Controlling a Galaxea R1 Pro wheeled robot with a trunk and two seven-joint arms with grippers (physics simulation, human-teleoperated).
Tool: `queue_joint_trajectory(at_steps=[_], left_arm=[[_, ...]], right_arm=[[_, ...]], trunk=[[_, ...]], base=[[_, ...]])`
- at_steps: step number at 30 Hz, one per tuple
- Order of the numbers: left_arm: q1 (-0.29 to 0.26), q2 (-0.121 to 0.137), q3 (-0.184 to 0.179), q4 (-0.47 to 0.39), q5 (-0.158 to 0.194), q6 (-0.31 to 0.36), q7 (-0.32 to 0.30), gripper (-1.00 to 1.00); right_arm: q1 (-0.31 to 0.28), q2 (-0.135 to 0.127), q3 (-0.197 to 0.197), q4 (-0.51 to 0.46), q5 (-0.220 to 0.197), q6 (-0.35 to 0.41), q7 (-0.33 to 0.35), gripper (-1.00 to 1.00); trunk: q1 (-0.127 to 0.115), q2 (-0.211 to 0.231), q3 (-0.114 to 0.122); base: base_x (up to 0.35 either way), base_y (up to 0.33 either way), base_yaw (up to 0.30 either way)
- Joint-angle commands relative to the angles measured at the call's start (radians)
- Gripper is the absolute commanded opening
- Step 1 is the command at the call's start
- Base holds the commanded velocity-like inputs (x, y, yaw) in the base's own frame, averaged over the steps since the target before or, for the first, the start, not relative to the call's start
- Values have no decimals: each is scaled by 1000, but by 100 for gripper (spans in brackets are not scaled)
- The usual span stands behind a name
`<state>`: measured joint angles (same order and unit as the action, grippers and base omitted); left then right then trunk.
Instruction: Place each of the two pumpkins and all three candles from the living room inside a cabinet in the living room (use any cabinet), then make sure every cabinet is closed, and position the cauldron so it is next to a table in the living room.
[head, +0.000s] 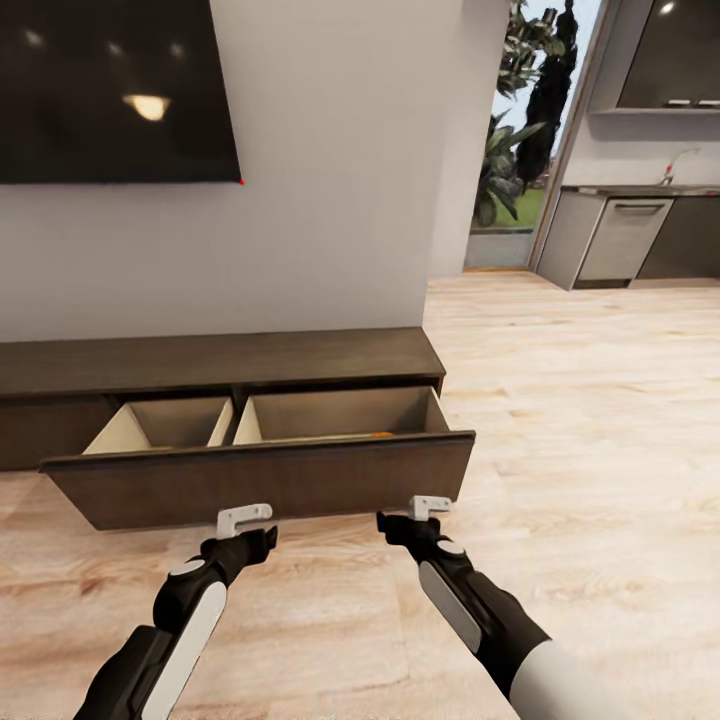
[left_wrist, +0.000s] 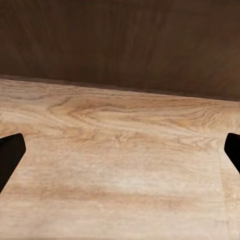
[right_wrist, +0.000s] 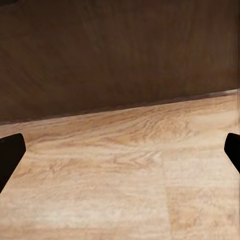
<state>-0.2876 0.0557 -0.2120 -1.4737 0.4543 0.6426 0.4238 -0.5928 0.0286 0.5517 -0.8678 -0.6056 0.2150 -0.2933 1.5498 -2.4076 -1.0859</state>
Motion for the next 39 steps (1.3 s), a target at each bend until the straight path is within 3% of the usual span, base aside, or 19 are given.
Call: queue_joint_trajectory(at_steps=[1,6,13,21,25,30,39], left_arm=[[-1,1,-3,3,5,-11,10,100],[-1,-4,-3,36,-44,-65,11,100],[-1,-5,-8,41,-62,-75,12,100],[0,1,-9,47,-62,-132,13,100],[1,0,-10,71,-78,-166,14,100],[1,2,-10,77,-90,-174,14,100],[2,3,-18,77,-92,-176,14,100]], right_arm=[[-1,-1,6,6,-5,-28,-9,100],[-1,0,38,51,52,-197,-14,100],[-1,-1,42,81,72,-229,-18,100],[-1,-1,42,83,71,-234,-31,100],[-1,0,43,82,75,-289,-70,100],[1,0,43,78,80,-343,-79,100],[1,0,43,76,81,-353,-71,100]], trunk=[[4,-8,-4],[23,-43,-20],[50,-92,-42],[54,-94,-73],[56,-95,-88],[58,-96,-107],[62,-98,-142]], base=[[0,0,0],[0,0,0],[0,0,0],[0,0,0],[0,0,0],[0,0,0],[0,0,0]])
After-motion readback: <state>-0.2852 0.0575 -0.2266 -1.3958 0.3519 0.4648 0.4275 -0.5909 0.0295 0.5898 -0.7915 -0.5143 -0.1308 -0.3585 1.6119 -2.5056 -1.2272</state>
